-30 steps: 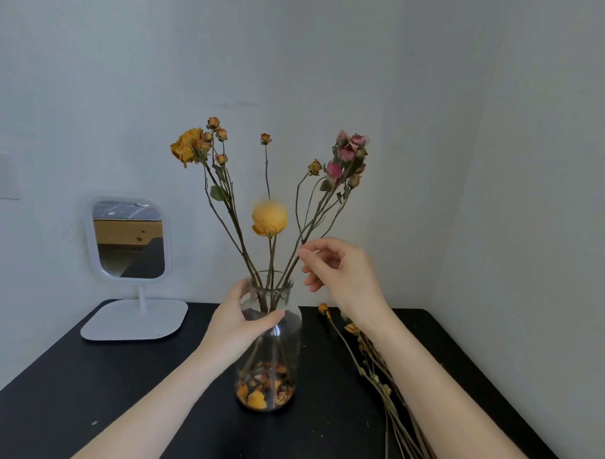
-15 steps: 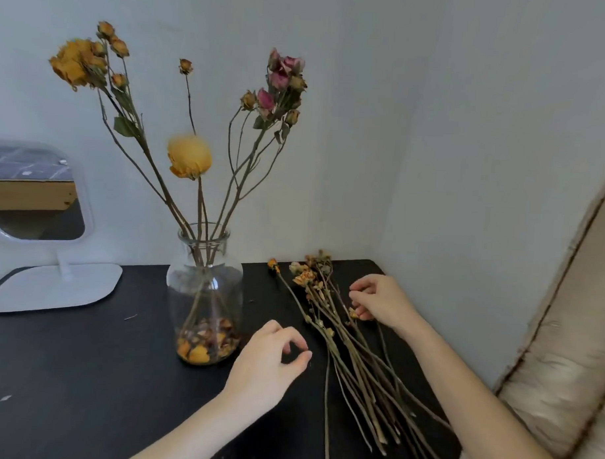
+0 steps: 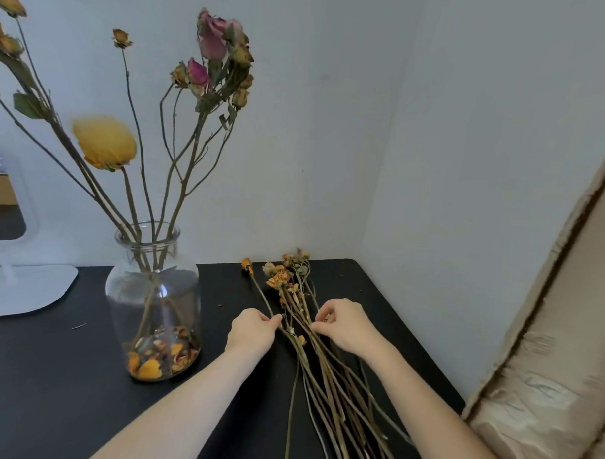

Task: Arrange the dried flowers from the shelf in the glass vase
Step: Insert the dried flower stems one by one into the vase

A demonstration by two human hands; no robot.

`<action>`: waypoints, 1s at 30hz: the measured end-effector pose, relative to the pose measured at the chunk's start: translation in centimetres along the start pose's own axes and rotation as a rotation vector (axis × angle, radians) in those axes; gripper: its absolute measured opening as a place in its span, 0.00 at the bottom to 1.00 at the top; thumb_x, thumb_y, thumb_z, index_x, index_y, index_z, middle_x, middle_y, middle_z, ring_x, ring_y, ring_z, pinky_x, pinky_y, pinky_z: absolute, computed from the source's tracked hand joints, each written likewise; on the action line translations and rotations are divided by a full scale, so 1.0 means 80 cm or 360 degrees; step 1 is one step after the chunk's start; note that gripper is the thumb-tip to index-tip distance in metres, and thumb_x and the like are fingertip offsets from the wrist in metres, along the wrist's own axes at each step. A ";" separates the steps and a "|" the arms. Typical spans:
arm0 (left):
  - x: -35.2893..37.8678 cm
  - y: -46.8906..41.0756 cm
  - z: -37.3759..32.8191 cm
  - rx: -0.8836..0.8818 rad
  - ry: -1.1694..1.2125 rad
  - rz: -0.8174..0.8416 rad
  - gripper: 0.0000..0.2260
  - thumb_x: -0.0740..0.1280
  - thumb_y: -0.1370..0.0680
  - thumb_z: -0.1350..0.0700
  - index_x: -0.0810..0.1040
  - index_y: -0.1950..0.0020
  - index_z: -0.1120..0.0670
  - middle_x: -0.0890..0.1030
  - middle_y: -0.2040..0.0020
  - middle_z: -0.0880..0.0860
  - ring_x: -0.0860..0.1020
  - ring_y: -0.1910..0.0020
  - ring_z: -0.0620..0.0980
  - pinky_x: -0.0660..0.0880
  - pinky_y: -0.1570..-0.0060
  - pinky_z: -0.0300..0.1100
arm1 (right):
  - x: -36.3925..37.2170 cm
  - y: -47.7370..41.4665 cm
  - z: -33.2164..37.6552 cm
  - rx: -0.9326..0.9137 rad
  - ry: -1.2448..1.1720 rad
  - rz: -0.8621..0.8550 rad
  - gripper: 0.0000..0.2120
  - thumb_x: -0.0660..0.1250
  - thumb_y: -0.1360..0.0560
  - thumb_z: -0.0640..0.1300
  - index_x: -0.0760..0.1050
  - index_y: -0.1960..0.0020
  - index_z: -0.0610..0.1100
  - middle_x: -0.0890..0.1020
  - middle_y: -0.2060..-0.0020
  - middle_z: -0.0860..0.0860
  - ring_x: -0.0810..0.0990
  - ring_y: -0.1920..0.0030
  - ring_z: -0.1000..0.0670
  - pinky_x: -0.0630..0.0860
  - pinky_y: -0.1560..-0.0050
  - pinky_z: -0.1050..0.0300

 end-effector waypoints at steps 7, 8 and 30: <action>0.011 -0.017 0.002 -0.0115 0.0036 0.0053 0.14 0.67 0.24 0.51 0.76 0.68 0.54 0.75 0.73 0.53 0.73 0.72 0.50 0.76 0.58 0.44 | 0.023 -0.016 0.026 -0.0073 0.0317 -0.0056 0.11 0.69 0.27 0.52 0.73 0.52 0.46 0.80 0.54 0.49 0.78 0.55 0.50 0.76 0.55 0.55; 0.012 -0.018 0.002 -0.0120 0.0050 0.0055 0.13 0.67 0.24 0.52 0.76 0.68 0.54 0.75 0.73 0.53 0.73 0.72 0.50 0.76 0.58 0.43 | 0.023 -0.016 0.028 -0.0074 0.0356 -0.0072 0.11 0.68 0.27 0.52 0.73 0.51 0.46 0.80 0.53 0.49 0.79 0.54 0.49 0.76 0.54 0.54; -0.035 0.004 -0.072 0.0339 0.0802 0.0109 0.08 0.59 0.20 0.56 0.75 0.56 0.56 0.68 0.71 0.49 0.64 0.74 0.44 0.62 0.75 0.35 | -0.037 -0.030 0.028 -0.0023 -0.0045 -0.0194 0.03 0.68 0.27 0.46 0.78 0.59 0.48 0.78 0.63 0.56 0.77 0.62 0.58 0.73 0.60 0.62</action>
Point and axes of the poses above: each hand's wrist, its own y-axis away from the middle knuckle, its own x-axis out of the palm, z = x × y, the point moved 8 cm from there along -y, towards the middle knuckle
